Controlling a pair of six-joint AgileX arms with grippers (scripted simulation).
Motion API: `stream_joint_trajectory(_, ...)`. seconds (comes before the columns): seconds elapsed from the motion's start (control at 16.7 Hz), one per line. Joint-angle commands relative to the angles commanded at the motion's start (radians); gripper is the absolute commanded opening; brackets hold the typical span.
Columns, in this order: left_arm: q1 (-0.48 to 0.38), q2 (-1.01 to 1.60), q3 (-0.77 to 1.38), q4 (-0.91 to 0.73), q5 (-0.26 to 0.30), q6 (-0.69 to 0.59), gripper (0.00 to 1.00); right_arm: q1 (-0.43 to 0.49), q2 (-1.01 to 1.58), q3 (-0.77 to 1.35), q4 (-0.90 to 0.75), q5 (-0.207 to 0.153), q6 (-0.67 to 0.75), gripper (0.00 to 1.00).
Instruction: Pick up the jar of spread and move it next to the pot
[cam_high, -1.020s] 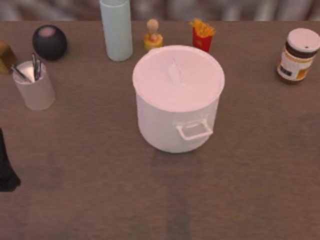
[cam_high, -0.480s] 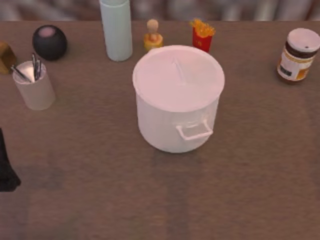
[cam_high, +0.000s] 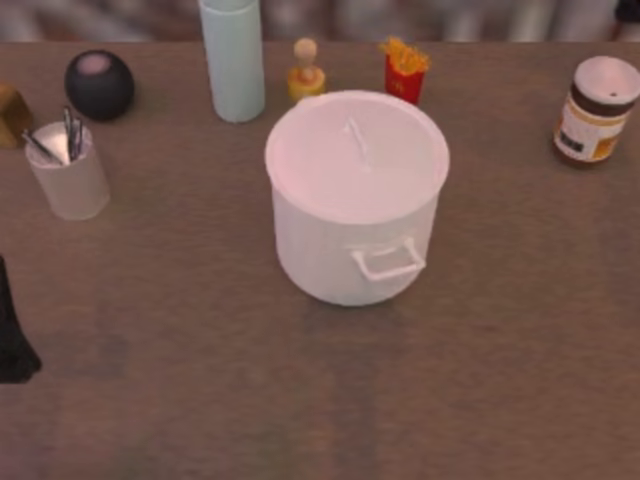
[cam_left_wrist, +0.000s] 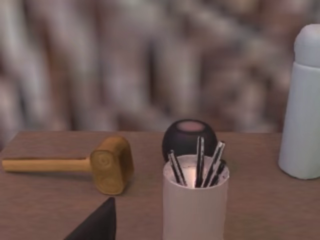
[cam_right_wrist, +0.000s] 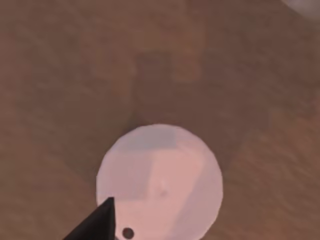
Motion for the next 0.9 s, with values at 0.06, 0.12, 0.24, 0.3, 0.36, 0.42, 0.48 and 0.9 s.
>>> stream_joint_trajectory(0.06, 0.0, 0.0, 0.0, 0.0, 0.0, 0.0, 1.0, 0.004, 0.065, 0.039, -0.034, -0.006, -0.017, 1.0)
stream_joint_trajectory(0.12, 0.0, 0.0, 0.0, 0.0, 0.0, 0.0, 1.0, 0.008, 0.119, 0.069, -0.065, -0.012, -0.032, 1.0)
stream_joint_trajectory(0.24, 0.0, 0.0, 0.0, 0.0, 0.0, 0.0, 1.0, 0.014, 0.198, 0.108, -0.112, -0.019, -0.053, 1.0)
stream_joint_trajectory(0.3, 0.0, 0.0, 0.0, 0.0, 0.0, 0.0, 1.0, 0.016, 0.223, 0.119, -0.129, -0.022, -0.06, 1.0)
stream_joint_trajectory(0.36, 0.0, 0.0, 0.0, 0.0, 0.0, 0.0, 1.0, 0.017, 0.236, 0.124, -0.138, -0.023, -0.064, 1.0)
stream_joint_trajectory(0.42, 0.0, 0.0, 0.0, 0.0, 0.0, 0.0, 1.0, 0.017, 0.239, 0.125, -0.139, -0.023, -0.064, 1.0)
stream_joint_trajectory(0.48, 0.0, 0.0, 0.0, 0.0, 0.0, 0.0, 1.0, 0.017, 0.239, 0.125, -0.139, -0.023, -0.064, 1.0)
stream_joint_trajectory(0.9, 0.0, 0.0, 0.0, 0.0, 0.0, 0.0, 1.0, 0.022, 0.252, 0.081, -0.081, -0.022, -0.06, 1.0)
